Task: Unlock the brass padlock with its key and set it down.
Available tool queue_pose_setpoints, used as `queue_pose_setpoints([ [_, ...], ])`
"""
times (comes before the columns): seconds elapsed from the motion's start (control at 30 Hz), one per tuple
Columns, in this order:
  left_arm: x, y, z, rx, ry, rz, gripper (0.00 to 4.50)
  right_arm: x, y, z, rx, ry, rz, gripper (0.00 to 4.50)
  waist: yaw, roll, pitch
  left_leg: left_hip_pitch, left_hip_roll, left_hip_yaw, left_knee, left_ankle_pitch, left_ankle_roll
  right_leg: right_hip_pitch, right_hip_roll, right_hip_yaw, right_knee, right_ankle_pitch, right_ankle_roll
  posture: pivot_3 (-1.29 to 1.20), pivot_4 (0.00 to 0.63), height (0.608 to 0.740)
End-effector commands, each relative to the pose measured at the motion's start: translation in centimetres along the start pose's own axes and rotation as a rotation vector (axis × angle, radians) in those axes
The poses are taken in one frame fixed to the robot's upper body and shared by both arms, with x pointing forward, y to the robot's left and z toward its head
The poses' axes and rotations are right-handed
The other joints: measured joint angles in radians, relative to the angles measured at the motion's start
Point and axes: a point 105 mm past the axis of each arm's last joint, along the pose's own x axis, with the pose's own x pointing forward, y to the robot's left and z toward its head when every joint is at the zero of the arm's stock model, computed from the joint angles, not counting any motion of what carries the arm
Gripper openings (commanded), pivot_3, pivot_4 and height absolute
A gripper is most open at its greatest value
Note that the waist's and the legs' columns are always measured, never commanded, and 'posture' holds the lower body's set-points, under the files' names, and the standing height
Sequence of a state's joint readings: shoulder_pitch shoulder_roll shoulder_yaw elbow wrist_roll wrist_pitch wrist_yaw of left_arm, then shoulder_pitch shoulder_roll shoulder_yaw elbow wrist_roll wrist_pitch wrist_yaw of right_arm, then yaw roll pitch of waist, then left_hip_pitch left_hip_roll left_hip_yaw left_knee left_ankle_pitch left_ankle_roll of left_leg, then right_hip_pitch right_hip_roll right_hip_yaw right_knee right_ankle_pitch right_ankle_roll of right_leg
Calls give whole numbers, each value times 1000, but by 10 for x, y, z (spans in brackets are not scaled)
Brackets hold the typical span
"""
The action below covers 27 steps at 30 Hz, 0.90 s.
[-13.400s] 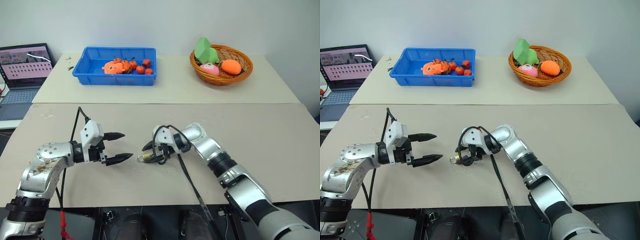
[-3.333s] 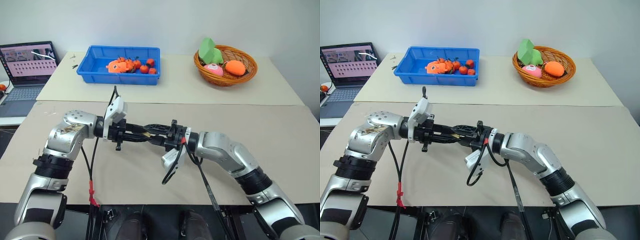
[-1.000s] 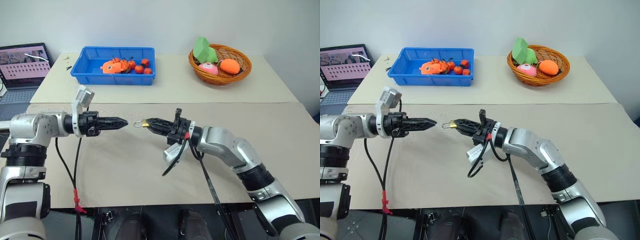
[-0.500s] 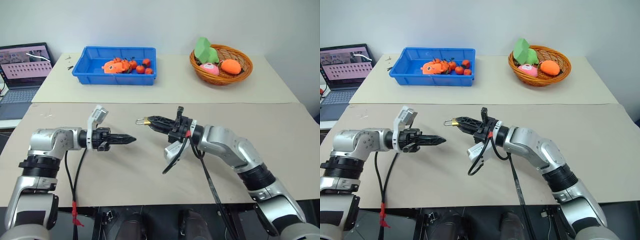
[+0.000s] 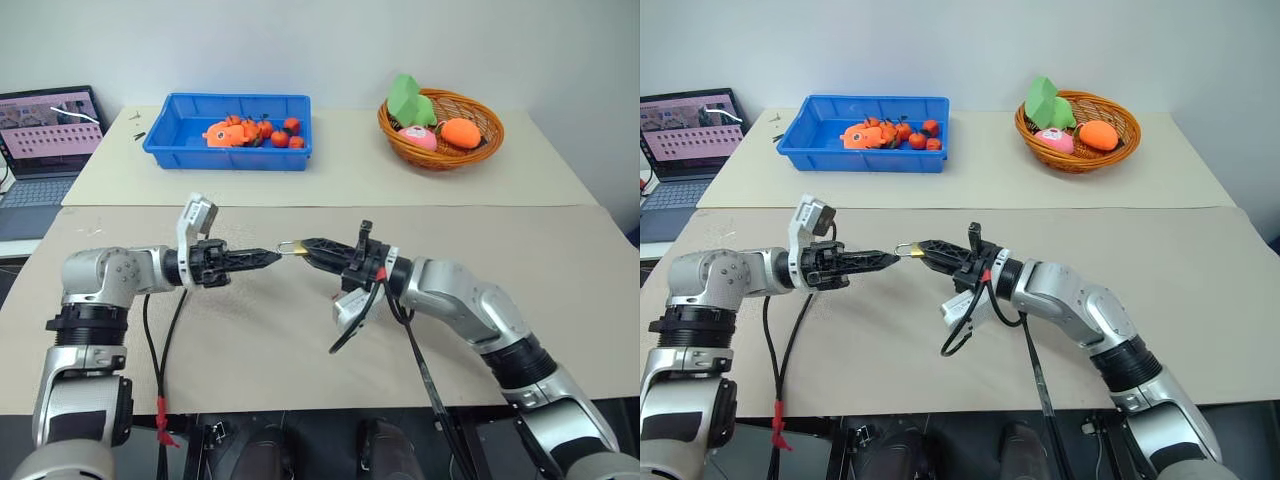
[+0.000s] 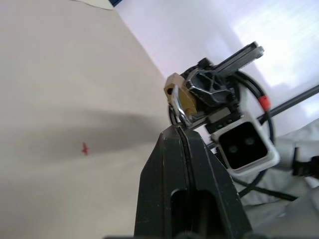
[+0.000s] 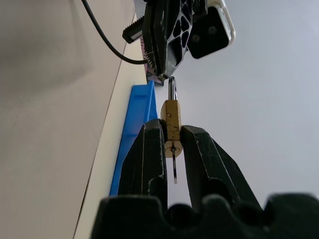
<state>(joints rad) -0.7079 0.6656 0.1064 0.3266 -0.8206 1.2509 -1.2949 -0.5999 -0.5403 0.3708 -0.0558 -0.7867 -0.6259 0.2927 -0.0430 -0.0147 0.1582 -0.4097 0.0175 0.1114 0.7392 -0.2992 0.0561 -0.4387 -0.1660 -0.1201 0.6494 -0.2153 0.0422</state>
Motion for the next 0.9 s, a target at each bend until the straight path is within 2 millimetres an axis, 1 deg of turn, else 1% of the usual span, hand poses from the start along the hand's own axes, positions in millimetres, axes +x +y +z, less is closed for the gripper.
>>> queue_pose_setpoints([
  [0.03,-1,-12,8,37,-10,-27,30,-3,-10,-1,-23,2,-47,157,0,0,0,0,0,0,0,0,0,0,0,0,0,0,0,0,150,692],
  [0.37,5,-12,6,55,-4,-12,30,0,-13,0,-16,0,-63,157,0,0,0,0,0,0,0,0,0,0,0,0,0,0,0,0,150,692],
  [0.63,3,-7,4,56,2,11,30,1,-23,4,-15,-13,-85,157,0,0,0,0,0,0,0,0,0,0,0,0,0,0,0,0,150,692],
  [0.9,4,-6,6,63,-5,16,30,1,-14,12,-12,-30,-62,157,1,0,0,0,0,0,0,0,0,0,0,0,0,0,0,0,150,692],
])
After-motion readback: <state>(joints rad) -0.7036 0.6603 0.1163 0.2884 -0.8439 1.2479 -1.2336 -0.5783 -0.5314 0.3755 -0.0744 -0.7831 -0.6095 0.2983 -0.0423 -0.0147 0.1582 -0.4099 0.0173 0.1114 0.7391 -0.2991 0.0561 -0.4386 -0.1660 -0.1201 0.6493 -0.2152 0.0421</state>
